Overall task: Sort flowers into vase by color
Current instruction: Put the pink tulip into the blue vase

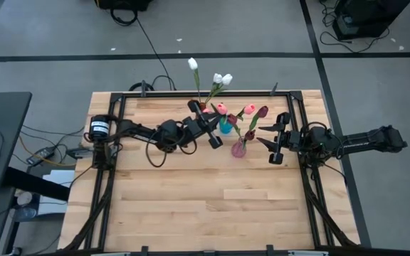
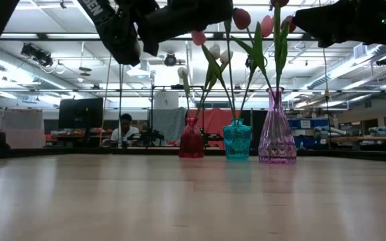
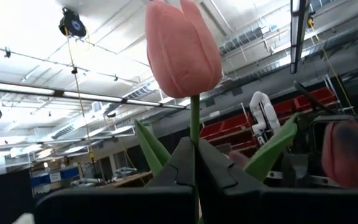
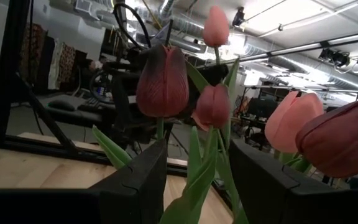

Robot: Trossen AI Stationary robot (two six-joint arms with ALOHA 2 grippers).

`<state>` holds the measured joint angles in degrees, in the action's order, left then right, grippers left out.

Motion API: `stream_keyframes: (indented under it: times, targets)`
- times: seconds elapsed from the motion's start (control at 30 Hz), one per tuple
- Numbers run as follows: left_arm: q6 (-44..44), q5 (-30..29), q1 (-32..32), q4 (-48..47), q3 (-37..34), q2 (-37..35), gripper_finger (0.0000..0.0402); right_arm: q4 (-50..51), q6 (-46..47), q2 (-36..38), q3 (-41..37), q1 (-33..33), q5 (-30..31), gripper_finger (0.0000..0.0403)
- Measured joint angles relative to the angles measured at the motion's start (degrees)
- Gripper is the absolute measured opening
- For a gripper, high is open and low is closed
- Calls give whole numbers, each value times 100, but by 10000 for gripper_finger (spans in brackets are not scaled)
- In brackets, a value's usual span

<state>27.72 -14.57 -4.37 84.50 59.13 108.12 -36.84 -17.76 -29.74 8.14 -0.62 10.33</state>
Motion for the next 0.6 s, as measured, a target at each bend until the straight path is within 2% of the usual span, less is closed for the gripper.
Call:
stream_keyframes:
  times: [0.23, 0.6]
  targets:
    - [-396, 14, -143, -59, 0, 109, 1, -1, 0, 0, 0, 0, -2, 185]
    - [-1204, 27, -424, -1110, 0, 111, 5, 0, 0, 0, 0, 0, -1, 185]
